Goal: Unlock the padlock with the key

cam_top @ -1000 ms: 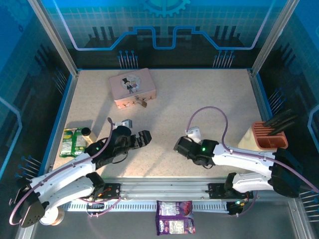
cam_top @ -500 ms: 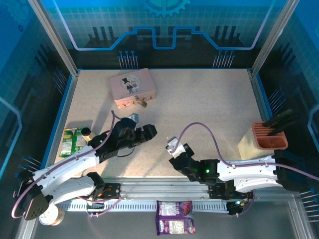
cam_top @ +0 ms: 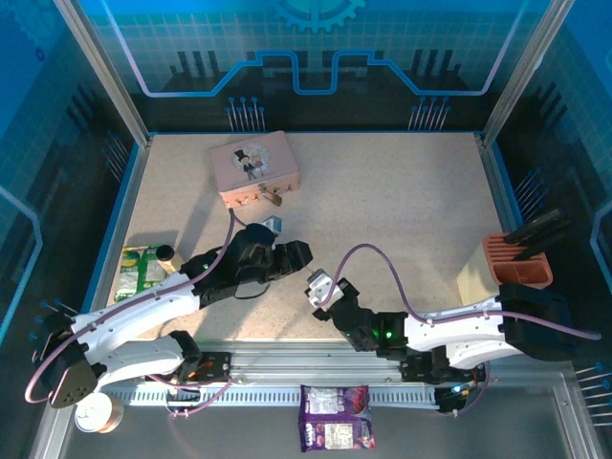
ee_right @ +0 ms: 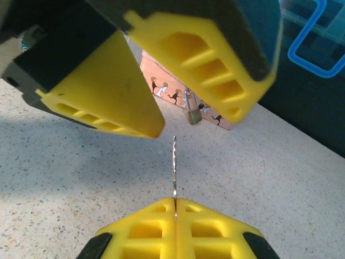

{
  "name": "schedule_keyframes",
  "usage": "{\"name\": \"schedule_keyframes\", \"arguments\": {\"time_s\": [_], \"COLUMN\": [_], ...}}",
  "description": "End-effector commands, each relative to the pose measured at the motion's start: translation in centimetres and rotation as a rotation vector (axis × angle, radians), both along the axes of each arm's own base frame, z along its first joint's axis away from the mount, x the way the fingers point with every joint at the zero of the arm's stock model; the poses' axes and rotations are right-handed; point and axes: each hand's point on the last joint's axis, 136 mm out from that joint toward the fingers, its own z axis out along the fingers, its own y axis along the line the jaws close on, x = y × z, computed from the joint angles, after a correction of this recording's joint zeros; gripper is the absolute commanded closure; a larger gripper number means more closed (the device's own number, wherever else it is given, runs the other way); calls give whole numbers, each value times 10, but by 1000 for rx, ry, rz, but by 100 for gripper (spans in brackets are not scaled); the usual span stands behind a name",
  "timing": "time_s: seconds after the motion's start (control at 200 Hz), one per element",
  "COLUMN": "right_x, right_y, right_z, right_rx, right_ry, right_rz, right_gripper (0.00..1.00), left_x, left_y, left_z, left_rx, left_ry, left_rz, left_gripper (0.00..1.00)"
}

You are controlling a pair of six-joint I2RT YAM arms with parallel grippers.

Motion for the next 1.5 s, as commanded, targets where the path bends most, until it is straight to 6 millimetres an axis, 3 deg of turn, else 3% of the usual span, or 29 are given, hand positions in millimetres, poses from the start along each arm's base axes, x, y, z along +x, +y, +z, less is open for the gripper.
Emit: {"name": "schedule_keyframes", "arguments": {"time_s": [0.0, 0.55, 1.351, 1.436, 1.496], "right_x": [-1, 4, 5, 5, 0], "right_y": [9, 9, 11, 6, 4], "right_z": [30, 35, 32, 37, 39], "right_rx": [82, 102, 77, 102, 115], "right_ry": [-61, -109, -112, -100, -57], "right_rz": [-15, -60, -73, -83, -47], "right_gripper": [100, 100, 100, 74, 64], "left_x": [-1, -4, 0, 3, 8], "left_y": [-4, 0, 2, 5, 8], "left_z": [14, 11, 14, 16, 20], "left_rx": [-11, -2, 16, 41, 68], "left_ry": [-12, 6, -13, -45, -91], "left_rz": [-17, -6, 6, 5, 3], "left_gripper": [46, 62, 99, 100, 100]}}
